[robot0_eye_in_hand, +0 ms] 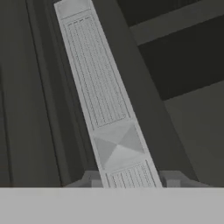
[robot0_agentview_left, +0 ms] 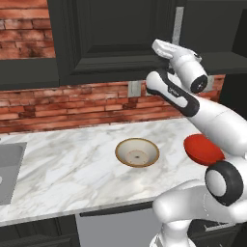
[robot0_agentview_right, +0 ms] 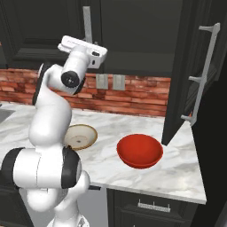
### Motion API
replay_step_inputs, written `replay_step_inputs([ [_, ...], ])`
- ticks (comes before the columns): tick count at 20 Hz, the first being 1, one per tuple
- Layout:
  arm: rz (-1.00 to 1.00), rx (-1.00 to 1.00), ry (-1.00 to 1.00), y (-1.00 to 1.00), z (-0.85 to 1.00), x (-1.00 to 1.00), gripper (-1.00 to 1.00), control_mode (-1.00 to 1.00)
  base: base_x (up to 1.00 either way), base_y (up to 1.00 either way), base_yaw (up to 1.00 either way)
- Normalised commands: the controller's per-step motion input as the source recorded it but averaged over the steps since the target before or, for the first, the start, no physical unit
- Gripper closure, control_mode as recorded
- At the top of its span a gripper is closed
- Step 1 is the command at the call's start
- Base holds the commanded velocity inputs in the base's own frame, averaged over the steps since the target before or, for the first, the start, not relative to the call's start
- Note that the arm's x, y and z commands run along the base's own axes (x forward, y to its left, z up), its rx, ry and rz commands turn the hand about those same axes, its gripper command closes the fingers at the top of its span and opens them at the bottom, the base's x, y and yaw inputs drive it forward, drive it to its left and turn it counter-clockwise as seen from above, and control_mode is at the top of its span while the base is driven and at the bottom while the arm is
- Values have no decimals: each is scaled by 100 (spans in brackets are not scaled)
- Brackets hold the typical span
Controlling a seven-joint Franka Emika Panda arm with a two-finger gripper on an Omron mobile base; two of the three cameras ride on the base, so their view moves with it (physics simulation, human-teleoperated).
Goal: Open the cabinet. Pick the bowls from the counter and place them in the cabinet. Then close the cabinet.
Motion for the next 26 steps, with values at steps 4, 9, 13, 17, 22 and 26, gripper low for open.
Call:
replay_step_inputs([
  [4, 11, -15, -40, 94, -17, 50, 100, -100, 0, 0, 0],
  [9, 30, -34, -14, 100, 6, -15, 100, -100, 0, 0, 0],
  [13, 47, -35, 1, 100, 37, -96, 100, -100, 0, 0, 0],
  [17, 39, -32, 3, 100, 37, -100, 100, -100, 0, 0, 0],
  [22, 10, -26, -3, 100, 36, -100, 100, -100, 0, 0, 0],
  [26, 0, -18, -11, 100, 34, -100, 100, -100, 0, 0, 0],
])
